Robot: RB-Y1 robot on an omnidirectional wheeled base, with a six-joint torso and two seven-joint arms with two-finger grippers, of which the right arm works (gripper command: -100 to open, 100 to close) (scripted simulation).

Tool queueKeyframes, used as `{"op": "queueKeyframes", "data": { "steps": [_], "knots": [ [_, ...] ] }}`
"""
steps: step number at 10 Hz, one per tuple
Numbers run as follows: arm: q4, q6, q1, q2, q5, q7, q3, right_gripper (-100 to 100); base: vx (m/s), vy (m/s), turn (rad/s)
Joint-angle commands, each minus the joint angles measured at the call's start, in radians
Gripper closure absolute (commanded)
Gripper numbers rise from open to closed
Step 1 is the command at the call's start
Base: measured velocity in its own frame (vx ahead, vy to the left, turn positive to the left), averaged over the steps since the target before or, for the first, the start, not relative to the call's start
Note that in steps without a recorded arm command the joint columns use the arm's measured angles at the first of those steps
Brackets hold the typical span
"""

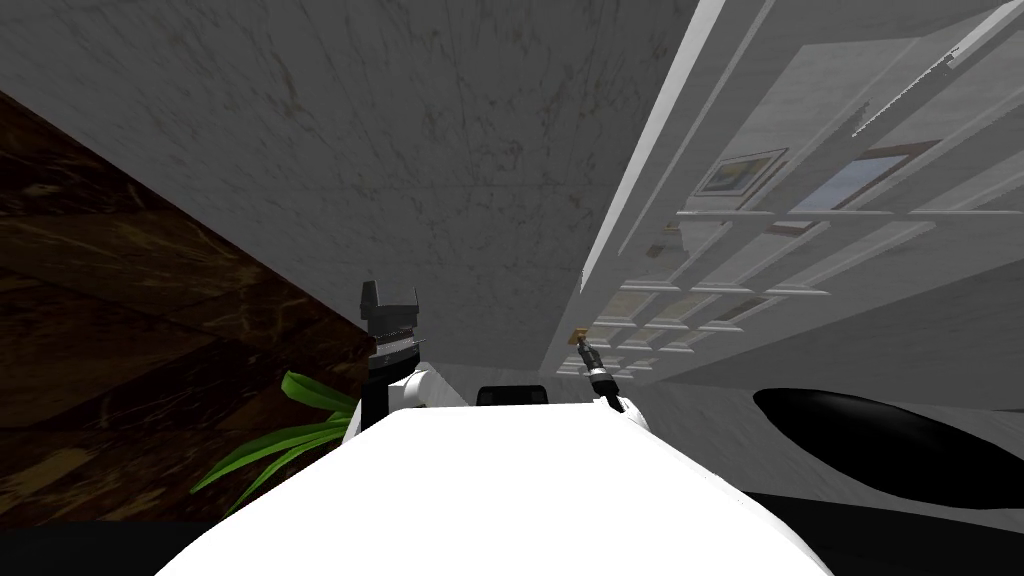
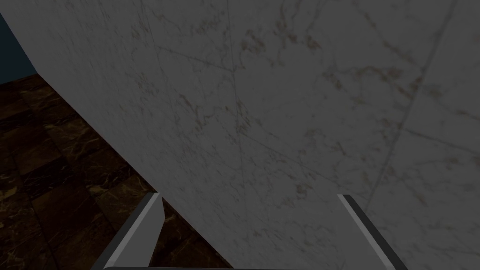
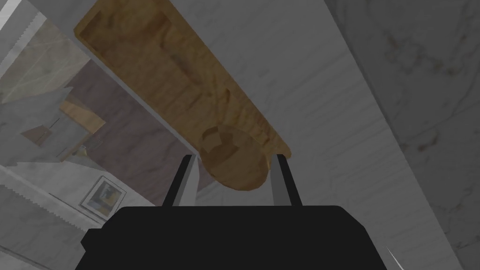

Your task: Pull the door open

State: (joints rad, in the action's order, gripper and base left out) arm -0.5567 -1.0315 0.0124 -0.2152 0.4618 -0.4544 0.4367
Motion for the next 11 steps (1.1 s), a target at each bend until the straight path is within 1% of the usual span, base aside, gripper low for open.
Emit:
{"op": "queueKeyframes", "data": {
  "steps": [1, 3, 4, 5, 8, 11],
  "knots": [
    [0.015, -0.002, 0.006, -0.005, 0.002, 0.05, 0.008, 100, -0.027, -0.007, 0.022],
    [0.024, -0.005, 0.012, -0.006, 0.005, 0.093, 0.013, 100, -0.037, -0.011, 0.021],
    [0.033, -0.008, 0.017, -0.007, 0.008, 0.127, 0.018, 100, -0.035, -0.009, 0.008],
    [0.018, -0.01, 0.012, -0.003, 0.014, 0.063, 0.0, -100, -0.028, 0.005, -0.114],
    [0.001, -0.009, 0.005, 0.0, 0.023, 0.002, -0.019, -100, -0.012, 0.021, -0.137],
    [-0.022, -0.008, -0.003, 0.004, 0.036, -0.081, -0.045, -100, -0.018, 0.019, -0.133]
  ]
}}
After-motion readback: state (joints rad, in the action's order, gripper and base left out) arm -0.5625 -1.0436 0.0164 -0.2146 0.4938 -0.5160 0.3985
